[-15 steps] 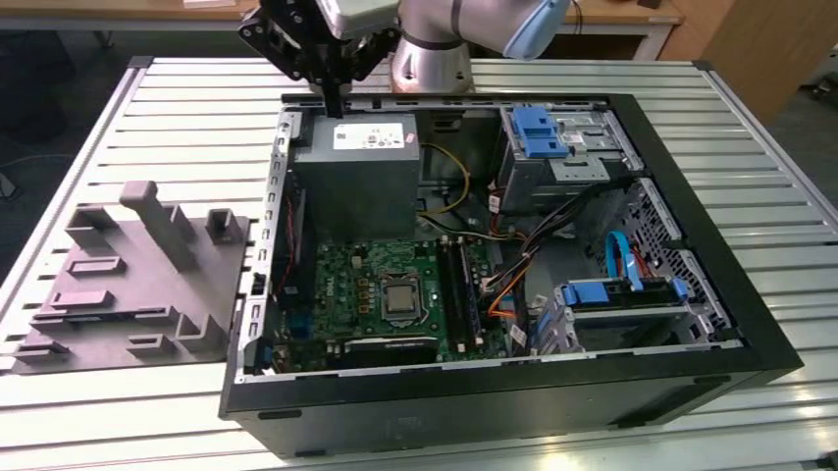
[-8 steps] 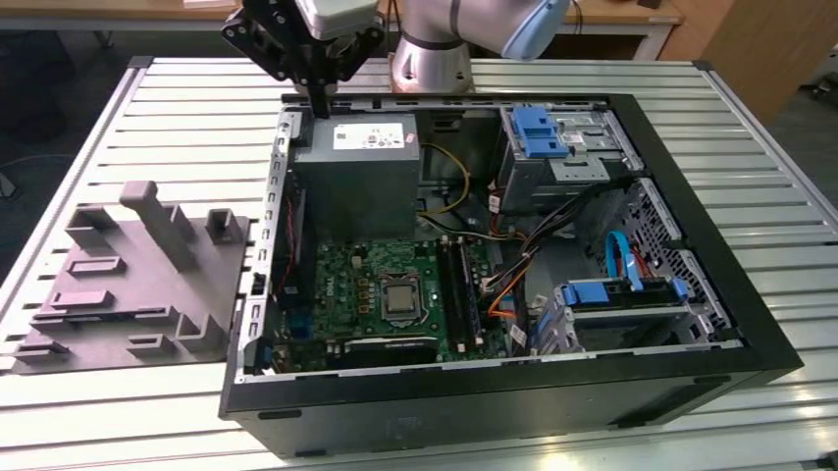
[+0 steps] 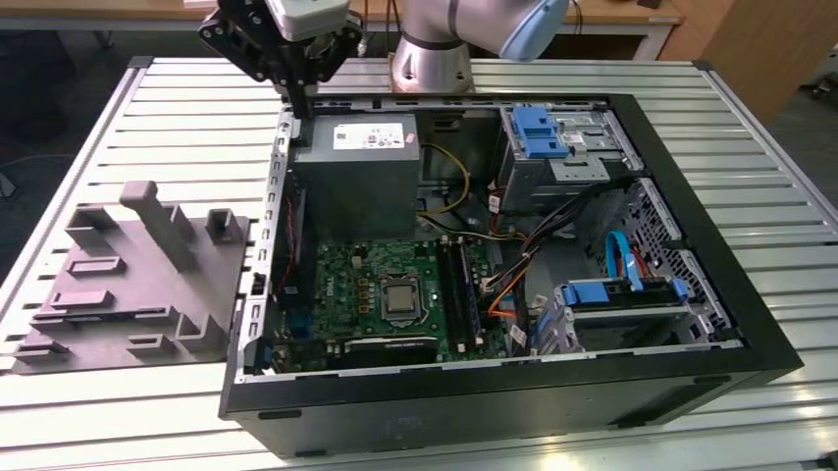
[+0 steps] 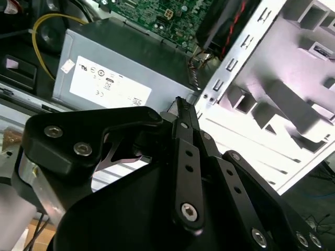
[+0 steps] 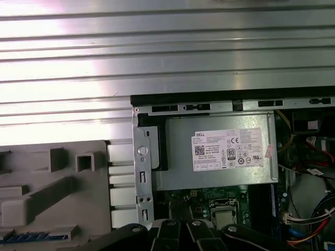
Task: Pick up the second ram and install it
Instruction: 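Reach for the second ram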
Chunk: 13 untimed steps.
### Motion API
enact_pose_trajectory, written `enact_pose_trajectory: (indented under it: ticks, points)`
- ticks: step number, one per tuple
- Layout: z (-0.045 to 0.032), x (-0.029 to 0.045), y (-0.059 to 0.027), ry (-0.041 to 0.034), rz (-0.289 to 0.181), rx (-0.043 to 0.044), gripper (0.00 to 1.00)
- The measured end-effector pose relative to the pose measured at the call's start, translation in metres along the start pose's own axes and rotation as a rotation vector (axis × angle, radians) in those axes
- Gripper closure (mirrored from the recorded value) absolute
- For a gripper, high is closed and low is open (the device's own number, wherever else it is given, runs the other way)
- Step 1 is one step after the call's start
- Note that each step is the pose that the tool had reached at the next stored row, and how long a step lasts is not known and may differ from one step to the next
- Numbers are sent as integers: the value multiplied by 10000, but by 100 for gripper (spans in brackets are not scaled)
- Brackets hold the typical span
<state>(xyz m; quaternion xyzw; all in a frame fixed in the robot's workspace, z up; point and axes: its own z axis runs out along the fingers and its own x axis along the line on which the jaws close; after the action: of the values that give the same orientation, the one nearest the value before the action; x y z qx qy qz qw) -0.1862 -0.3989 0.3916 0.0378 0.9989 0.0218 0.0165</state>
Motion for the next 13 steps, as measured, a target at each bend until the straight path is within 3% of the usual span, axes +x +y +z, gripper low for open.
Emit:
enact_pose_trajectory:
  ticks: [13]
  points:
    - [5,354,-26,-13,0,-1,90]
